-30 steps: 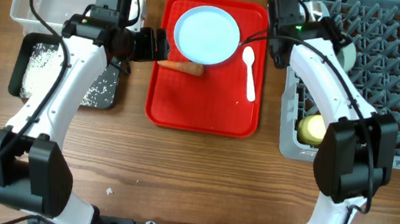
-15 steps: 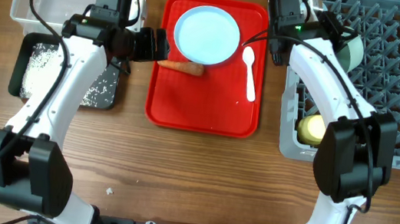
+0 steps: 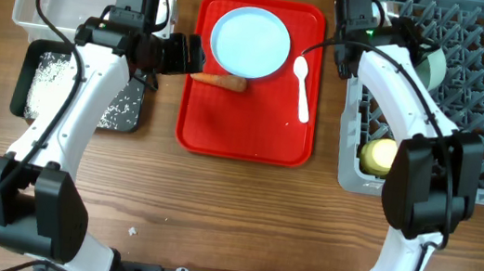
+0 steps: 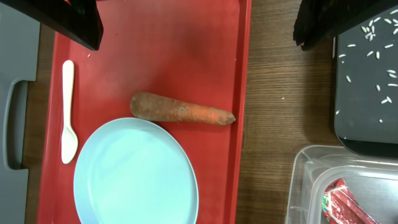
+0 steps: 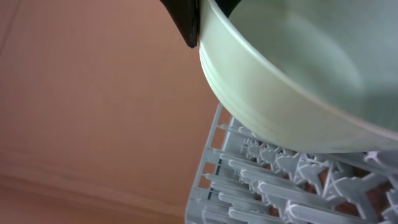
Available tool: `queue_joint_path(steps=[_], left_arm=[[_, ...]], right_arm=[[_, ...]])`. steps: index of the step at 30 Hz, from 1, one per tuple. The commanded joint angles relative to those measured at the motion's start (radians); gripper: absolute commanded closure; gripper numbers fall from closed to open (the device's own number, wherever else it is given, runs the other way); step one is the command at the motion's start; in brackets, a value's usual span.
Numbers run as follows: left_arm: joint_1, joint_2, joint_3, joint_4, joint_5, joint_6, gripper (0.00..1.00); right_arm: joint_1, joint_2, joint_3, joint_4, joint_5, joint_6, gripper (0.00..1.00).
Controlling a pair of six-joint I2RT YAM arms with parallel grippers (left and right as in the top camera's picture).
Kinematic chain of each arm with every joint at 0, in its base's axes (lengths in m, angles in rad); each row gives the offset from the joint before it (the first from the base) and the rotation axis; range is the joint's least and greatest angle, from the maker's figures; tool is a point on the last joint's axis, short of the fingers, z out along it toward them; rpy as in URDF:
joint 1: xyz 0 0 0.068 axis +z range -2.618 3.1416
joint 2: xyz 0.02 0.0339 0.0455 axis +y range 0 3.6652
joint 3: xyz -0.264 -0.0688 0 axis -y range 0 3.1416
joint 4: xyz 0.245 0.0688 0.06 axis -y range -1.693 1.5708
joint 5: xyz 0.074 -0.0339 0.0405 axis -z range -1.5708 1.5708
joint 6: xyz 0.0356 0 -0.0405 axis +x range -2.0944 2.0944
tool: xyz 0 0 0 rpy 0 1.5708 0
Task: Sort waste into correct bins and load items into the dishwasher rack
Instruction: 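Lower the mint bowl into the rack, open and withdraw the right gripper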
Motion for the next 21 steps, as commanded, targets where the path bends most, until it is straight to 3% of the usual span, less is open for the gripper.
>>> queue_joint_path(steps=[1,5,14,17,21], left_arm=[[0.005,0.002,-0.001,0.003,-0.003,0.002,0.00],[0.005,0.002,-0.001,0.003,-0.003,0.002,0.00],[0.005,0.002,-0.001,0.003,-0.003,0.002,0.00],[0.005,0.002,-0.001,0.003,-0.003,0.002,0.00],[0.005,0.002,-0.001,0.003,-0.003,0.002,0.00]], right_arm=[[0.003,0.036,-0.003,-0.004,-0.006,0.000,0.96],[0.013,0.059,-0.003,-0.067,-0.010,0.075,0.96],[0.078,0.073,-0.003,-0.100,-0.029,0.095,0.94],[0.098,0.073,-0.003,-0.099,-0.029,0.095,0.88],[0.122,0.073,-0.003,-0.100,-0.028,0.094,0.66]])
